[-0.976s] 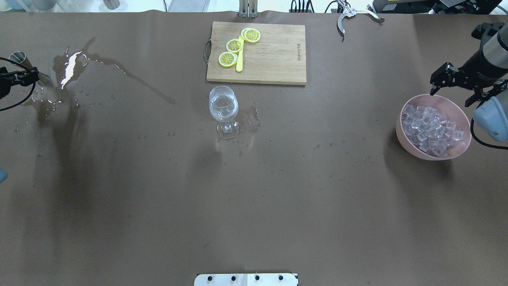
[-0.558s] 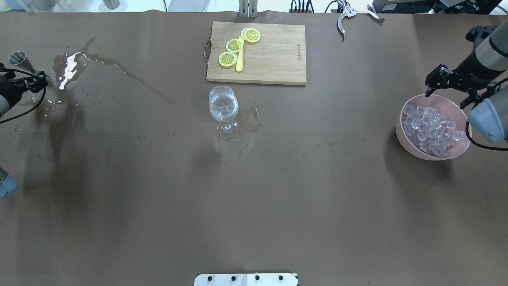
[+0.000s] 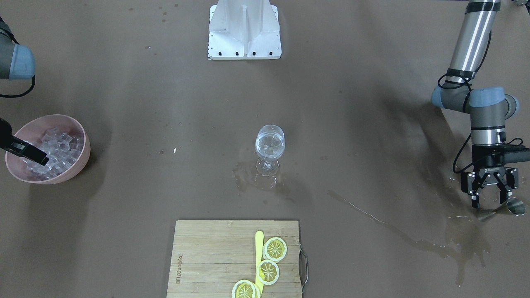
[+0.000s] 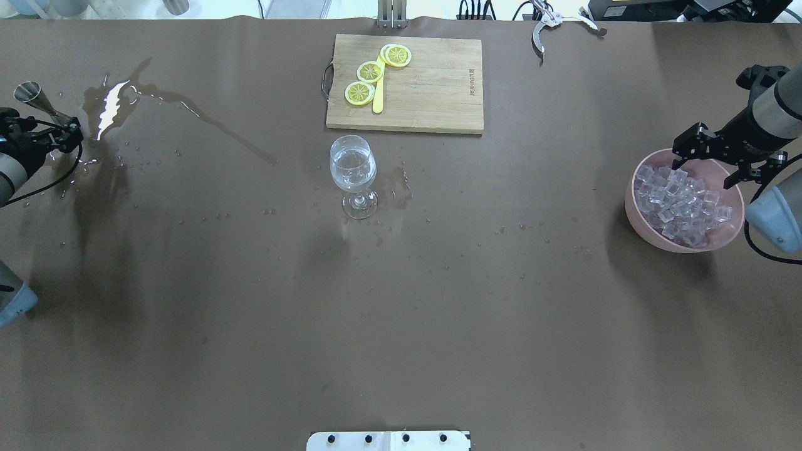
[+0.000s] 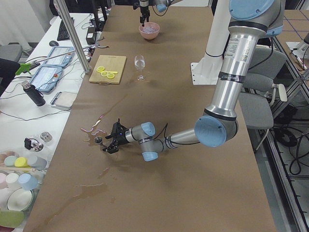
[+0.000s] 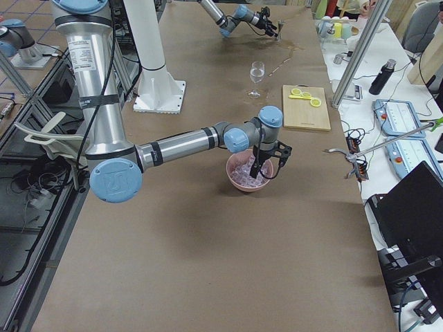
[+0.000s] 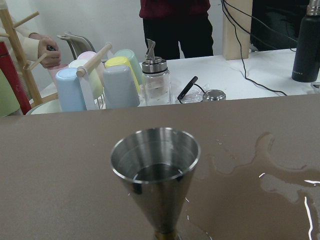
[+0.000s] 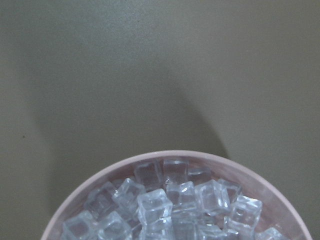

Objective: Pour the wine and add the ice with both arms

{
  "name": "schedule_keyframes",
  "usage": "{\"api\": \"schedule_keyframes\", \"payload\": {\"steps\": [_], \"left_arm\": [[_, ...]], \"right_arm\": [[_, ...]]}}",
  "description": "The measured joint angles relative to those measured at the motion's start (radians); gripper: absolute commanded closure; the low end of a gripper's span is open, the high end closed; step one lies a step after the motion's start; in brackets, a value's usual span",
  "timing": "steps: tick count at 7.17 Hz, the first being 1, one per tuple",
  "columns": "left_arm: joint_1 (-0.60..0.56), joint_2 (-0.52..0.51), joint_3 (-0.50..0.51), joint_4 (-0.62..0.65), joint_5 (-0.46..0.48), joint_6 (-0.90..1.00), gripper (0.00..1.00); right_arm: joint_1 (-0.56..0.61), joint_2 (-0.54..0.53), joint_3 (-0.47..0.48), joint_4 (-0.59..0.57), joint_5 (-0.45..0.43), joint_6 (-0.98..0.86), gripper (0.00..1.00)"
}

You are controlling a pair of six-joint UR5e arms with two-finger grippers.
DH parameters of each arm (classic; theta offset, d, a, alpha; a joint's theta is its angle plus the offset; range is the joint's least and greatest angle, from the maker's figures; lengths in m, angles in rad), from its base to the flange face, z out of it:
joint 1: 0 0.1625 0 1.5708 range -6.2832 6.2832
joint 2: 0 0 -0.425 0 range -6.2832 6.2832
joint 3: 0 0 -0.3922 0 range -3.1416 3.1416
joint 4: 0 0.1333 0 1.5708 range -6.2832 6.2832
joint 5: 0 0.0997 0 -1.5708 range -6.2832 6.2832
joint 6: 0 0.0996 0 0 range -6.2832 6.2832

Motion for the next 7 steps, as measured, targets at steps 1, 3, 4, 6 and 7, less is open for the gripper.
{"api": "schedule_keyframes", "payload": {"steps": [1,3,4,6,7], "left_arm": [[0.0,-0.002,0.003,-0.001,-0.003,0.0,0.19],[-0.007,-0.003,0.008,-0.002,-0.006,-0.001,0.24],[-0.016,-0.002,0.01,-0.002,-0.011,-0.003,0.27],[-0.029,-0.003,0.014,-0.002,-0.02,-0.009,0.37],[-0.031,-0.004,0.017,-0.002,-0.021,-0.015,0.37]], "right_arm": [[-0.005,-0.003,-0.002,0.01,-0.001,0.006,0.02],[-0.009,-0.008,-0.007,0.016,0.001,0.01,0.02],[-0.009,-0.013,-0.008,0.021,0.004,0.014,0.02],[-0.016,-0.037,-0.008,0.059,0.007,0.037,0.02],[-0.028,-0.049,-0.008,0.091,0.007,0.064,0.02]]}}
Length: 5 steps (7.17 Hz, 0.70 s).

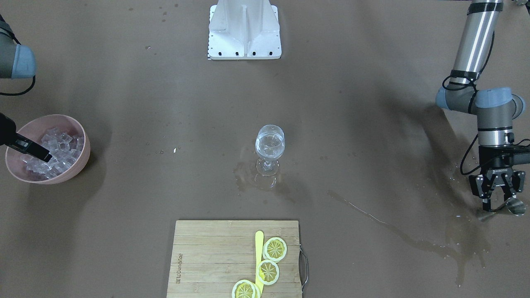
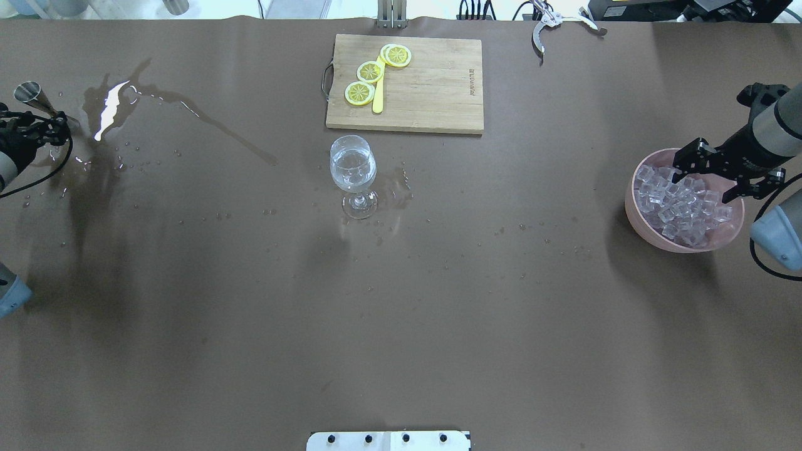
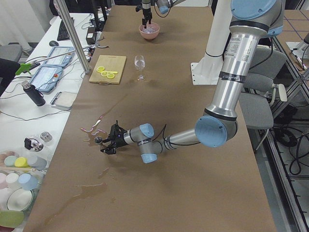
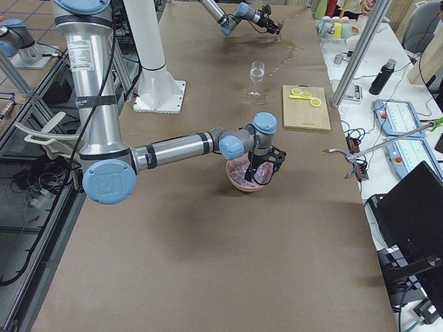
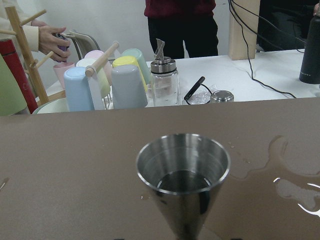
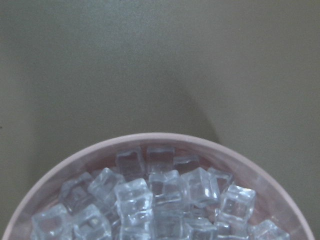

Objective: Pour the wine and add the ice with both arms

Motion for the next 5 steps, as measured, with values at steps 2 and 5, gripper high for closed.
{"api": "schedule_keyframes", "payload": {"steps": [2,5], "left_arm": [[-0.005,-0.001,0.004,0.0,-0.008,-0.006,0.42],[-0.017,-0.004,0.005,0.0,-0.043,-0.006,0.4]], "right_arm": [[-0.028,-0.007,0.0,0.048,-0.003,0.054,0.05],[-0.037,-0.007,0.004,0.058,-0.004,0.067,0.1]]}}
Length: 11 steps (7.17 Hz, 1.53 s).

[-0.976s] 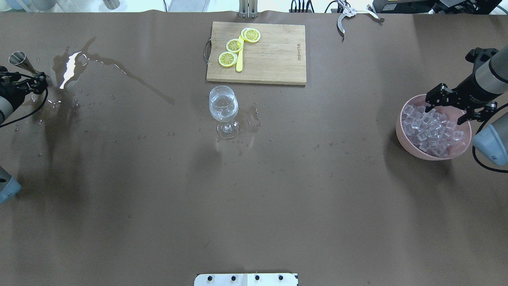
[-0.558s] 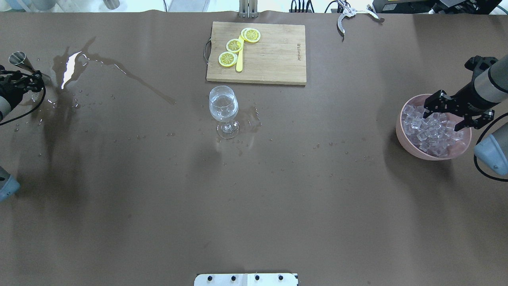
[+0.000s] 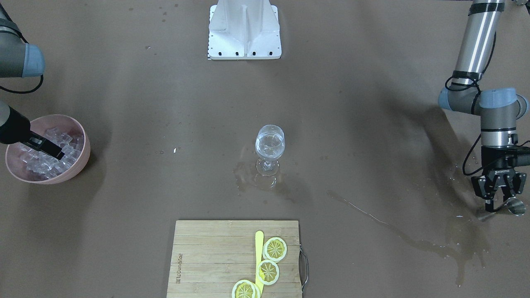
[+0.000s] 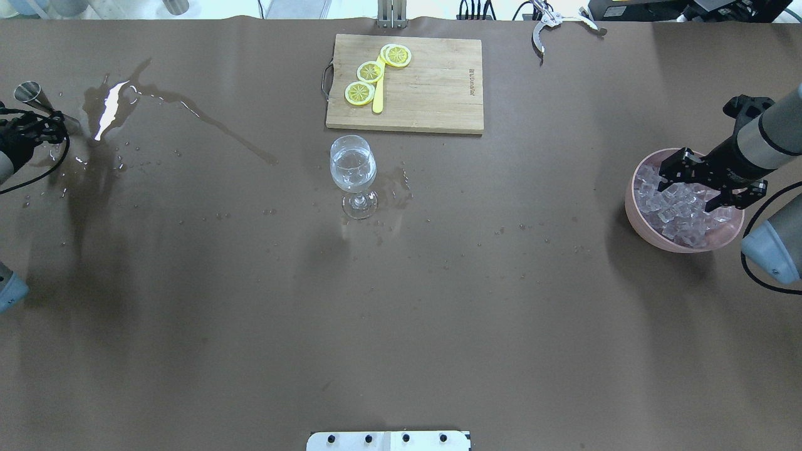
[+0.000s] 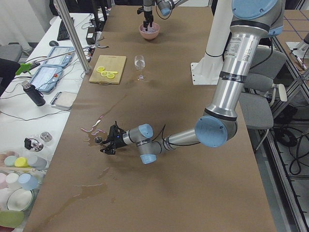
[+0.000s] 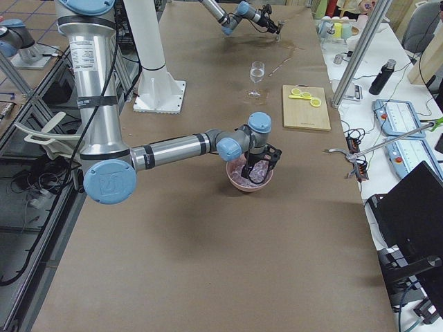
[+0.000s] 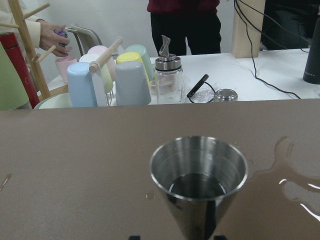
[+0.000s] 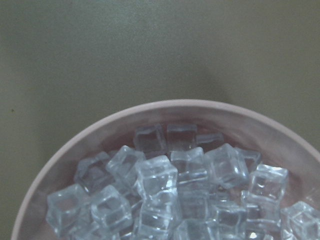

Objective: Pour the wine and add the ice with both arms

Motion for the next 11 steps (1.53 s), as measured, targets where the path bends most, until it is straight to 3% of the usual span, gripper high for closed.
{"api": "schedule_keyframes", "payload": {"steps": [2,8,11], "left_arm": [[-0.001,-0.006,0.0,0.0,0.002,0.0,0.4],[-0.002,-0.02,0.013,0.0,0.005,-0.001,0.47],[-0.013,-0.03,0.025,0.0,0.005,-0.002,0.51]], "right_arm": [[0.0,-0.003,0.007,0.0,0.003,0.0,0.17],[0.0,-0.041,0.034,0.0,-0.001,-0.01,0.2],[-0.001,-0.047,0.033,0.001,-0.001,-0.012,0.3]]}}
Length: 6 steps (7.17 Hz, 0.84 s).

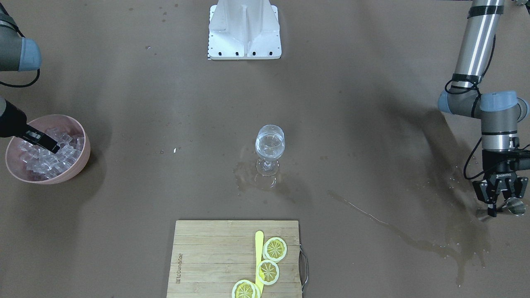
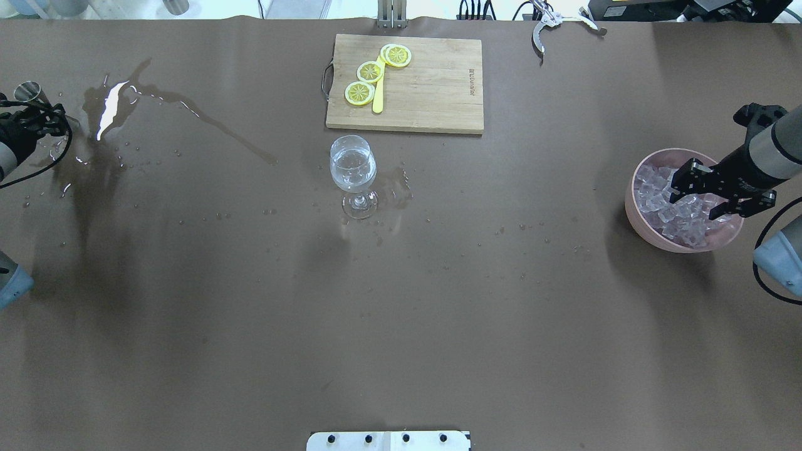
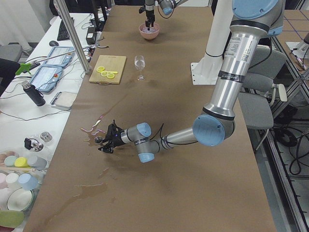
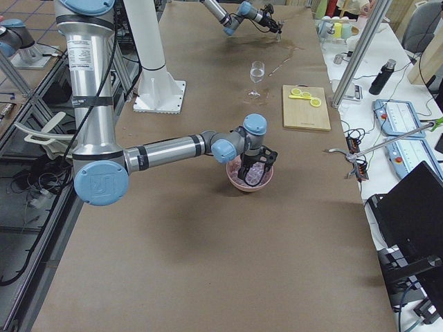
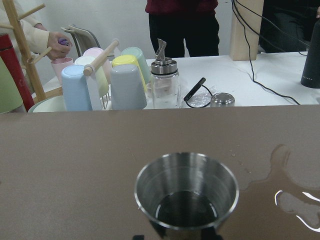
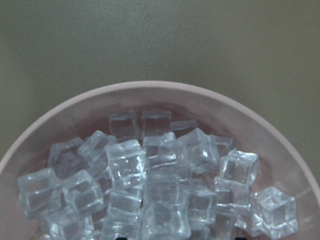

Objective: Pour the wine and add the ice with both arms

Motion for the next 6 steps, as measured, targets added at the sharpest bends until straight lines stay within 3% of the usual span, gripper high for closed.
{"api": "schedule_keyframes", "payload": {"steps": [4,6], "left_arm": [[-0.006,-0.029,0.024,0.0,0.002,-0.013,0.64],[-0.008,-0.032,0.027,0.001,0.003,-0.015,0.68]], "right_arm": [[-0.009,-0.002,-0.001,0.001,-0.001,-0.001,0.38],[-0.013,-0.002,0.0,0.001,-0.001,0.0,0.59]]}}
